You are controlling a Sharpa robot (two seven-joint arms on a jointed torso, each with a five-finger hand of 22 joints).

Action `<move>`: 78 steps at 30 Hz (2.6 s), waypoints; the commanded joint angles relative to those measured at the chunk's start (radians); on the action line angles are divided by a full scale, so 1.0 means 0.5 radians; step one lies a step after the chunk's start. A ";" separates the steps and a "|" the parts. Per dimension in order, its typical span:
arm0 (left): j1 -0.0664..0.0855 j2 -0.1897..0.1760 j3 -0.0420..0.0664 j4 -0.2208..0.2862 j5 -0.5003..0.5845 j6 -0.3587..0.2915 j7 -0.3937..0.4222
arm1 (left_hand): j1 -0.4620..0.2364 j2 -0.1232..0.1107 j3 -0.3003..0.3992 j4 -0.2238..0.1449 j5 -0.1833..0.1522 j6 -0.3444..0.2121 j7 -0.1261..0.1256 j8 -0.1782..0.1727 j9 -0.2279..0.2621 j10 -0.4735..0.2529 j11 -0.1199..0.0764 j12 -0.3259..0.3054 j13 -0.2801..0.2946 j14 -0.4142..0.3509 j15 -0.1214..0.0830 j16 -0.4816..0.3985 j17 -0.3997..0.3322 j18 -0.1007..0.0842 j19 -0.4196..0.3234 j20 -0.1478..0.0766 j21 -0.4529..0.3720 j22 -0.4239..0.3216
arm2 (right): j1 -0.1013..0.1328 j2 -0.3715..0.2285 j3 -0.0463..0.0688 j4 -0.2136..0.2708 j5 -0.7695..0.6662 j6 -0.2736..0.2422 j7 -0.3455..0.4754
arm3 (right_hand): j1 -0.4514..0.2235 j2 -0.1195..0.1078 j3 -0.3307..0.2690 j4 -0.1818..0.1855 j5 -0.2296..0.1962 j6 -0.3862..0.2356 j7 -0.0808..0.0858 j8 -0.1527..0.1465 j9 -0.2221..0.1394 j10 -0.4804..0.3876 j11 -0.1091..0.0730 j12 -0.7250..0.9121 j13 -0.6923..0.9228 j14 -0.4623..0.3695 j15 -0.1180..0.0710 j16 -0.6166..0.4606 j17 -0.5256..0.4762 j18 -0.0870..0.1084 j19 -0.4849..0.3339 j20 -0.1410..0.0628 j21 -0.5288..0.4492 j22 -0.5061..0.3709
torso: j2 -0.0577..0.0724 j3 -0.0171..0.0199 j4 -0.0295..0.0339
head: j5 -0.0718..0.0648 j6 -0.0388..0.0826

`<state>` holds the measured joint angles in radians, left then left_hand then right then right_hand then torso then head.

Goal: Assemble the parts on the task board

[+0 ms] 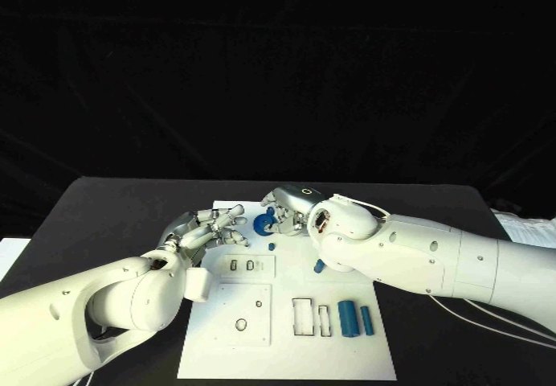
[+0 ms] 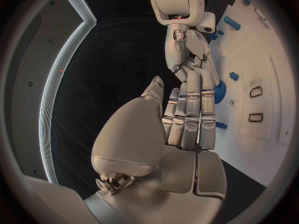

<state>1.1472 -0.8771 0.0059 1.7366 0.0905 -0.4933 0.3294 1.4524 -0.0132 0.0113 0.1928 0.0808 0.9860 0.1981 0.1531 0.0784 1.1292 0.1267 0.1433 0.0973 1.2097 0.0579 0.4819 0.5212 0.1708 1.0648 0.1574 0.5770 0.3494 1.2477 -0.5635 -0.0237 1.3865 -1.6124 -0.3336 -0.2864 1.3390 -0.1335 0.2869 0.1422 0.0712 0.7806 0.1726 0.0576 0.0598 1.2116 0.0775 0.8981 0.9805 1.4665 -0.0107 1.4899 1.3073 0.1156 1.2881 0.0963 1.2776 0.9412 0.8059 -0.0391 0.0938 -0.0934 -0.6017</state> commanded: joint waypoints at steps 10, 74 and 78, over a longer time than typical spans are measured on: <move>0.002 0.000 0.001 0.000 0.001 0.044 -0.001 | -0.013 0.001 -0.013 0.001 -0.003 -0.019 -0.002 -0.010 0.003 -0.012 0.002 0.009 0.002 -0.015 -0.004 0.008 0.002 0.013 -0.015 0.000 0.013 0.002 | -0.006 -0.127 -0.001 0.126 0.029 -0.155 0.062 | 0.018 -0.006 -0.025 0.028 0.079 0.181 -0.010 0.025 0.022 0.030 -0.005 0.073 0.046 0.144 0.015 -0.012 0.232 0.001 0.016 0.008 0.009 0.028 | -0.001 -0.0013 0.001 | -0.001 -0.001; 0.000 -0.013 0.000 -0.004 -0.005 0.080 -0.011 | -0.007 0.003 -0.014 -0.003 -0.003 -0.022 -0.001 -0.009 0.004 -0.017 0.003 0.011 0.003 -0.022 -0.003 0.011 0.007 0.014 -0.022 0.001 0.017 0.007 | -0.153 -0.758 0.000 -0.040 0.826 -0.064 0.732 | 0.136 0.056 -0.012 -0.108 0.167 0.445 -0.056 0.099 0.042 0.148 -0.049 0.288 0.204 0.160 -0.020 0.029 0.302 -0.016 0.063 -0.023 0.068 0.122 | -0.018 0.0129 -0.061 | -0.036 -0.019; 0.000 -0.013 0.000 -0.004 -0.005 0.081 -0.012 | -0.007 0.003 -0.014 -0.003 -0.003 -0.022 -0.001 -0.009 0.004 -0.017 0.003 0.011 0.003 -0.022 -0.003 0.011 0.007 0.014 -0.022 0.001 0.017 0.007 | -0.156 -0.753 0.000 -0.045 0.813 -0.051 0.728 | 0.135 0.062 -0.008 -0.118 0.157 0.473 -0.065 0.109 0.044 0.159 -0.056 0.304 0.216 0.161 -0.027 0.031 0.306 -0.017 0.066 -0.029 0.071 0.128 | -0.018 0.0135 -0.062 | -0.035 -0.022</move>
<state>1.1467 -0.8858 0.0053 1.7333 0.0900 -0.4746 0.3223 1.4524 -0.0132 0.0113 0.1928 0.0808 0.9788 0.1981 0.1531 0.0788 1.1292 0.1267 0.1433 0.0977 1.2061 0.0543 0.4820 0.5234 0.1709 1.0612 0.1610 0.5810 0.3518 1.1711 -0.9421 -0.0235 1.3644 -1.1823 -0.3756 0.0847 1.4056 -0.1105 0.2817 0.0893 0.1545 1.0115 0.1391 0.1080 0.0802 1.2833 0.0482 1.0458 1.0879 1.4667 -0.0183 1.4995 1.3075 0.1157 1.3201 0.0859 1.3095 1.0043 0.7969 -0.0326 0.0633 -0.1108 -0.6119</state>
